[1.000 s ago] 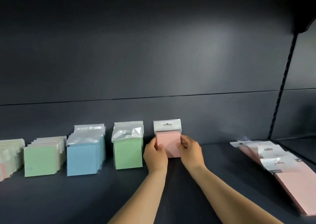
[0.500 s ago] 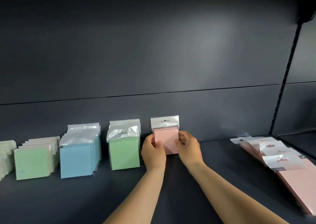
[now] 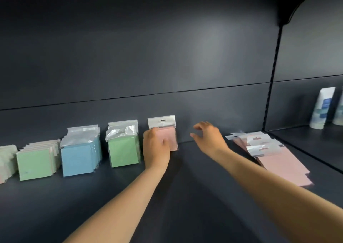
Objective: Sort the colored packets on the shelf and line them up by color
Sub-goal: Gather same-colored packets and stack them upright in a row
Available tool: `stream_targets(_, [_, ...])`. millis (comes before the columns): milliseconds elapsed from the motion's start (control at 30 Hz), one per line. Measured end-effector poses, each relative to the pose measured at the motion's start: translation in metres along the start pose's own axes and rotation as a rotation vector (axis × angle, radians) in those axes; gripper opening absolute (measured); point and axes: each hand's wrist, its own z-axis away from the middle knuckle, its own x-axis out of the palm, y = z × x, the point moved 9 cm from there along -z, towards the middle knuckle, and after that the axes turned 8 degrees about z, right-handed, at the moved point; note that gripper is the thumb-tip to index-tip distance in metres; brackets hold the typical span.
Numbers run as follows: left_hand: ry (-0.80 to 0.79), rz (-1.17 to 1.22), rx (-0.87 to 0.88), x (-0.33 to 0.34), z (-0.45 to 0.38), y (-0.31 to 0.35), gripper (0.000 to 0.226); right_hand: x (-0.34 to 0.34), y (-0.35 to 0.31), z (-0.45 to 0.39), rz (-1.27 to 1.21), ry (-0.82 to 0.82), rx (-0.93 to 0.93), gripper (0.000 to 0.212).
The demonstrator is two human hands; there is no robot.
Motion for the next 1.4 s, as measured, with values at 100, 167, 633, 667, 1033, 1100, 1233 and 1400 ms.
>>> stream_targets(100, [-0.239, -0.187, 0.091, 0.014, 0.004, 0.042, 0.030, -0.040, 0.020, 0.009, 0.373, -0.231, -0.131, 0.036])
stream_targets(167, [-0.411, -0.348, 0.107, 0.025, 0.008, 0.062, 0.033, -0.066, 0.039, 0.015, 0.516, -0.304, -0.151, 0.039])
stream_targets(633, [-0.613, -0.610, 0.029, 0.107, 0.095, 0.170, 0.031, -0.170, 0.161, 0.046, 0.601, -0.451, -0.267, 0.049])
stream_targets(667, [-0.615, -0.595, 0.010, 0.115, 0.103, 0.171, 0.035, -0.172, 0.167, 0.049, 0.592, -0.458, -0.279, 0.049])
stream_targets(1033, [-0.542, -0.032, -0.469, 0.165, 0.157, 0.123, 0.010, -0.151, 0.209, 0.062, 0.240, -0.522, -0.181, 0.058])
stream_targets(1100, [-0.438, 0.213, -0.543, 0.157, 0.159, 0.111, 0.012, -0.136, 0.217, 0.062, 0.076, -0.544, -0.057, 0.049])
stream_targets(1233, [-0.170, 0.848, -0.591, 0.131, 0.158, 0.083, 0.018, -0.104, 0.224, 0.067, -0.253, -0.567, 0.169, 0.040])
stream_targets(1400, [-0.054, 1.042, -0.610, 0.123, 0.154, 0.071, 0.015, -0.086, 0.229, 0.063, -0.354, -0.513, 0.283, 0.027])
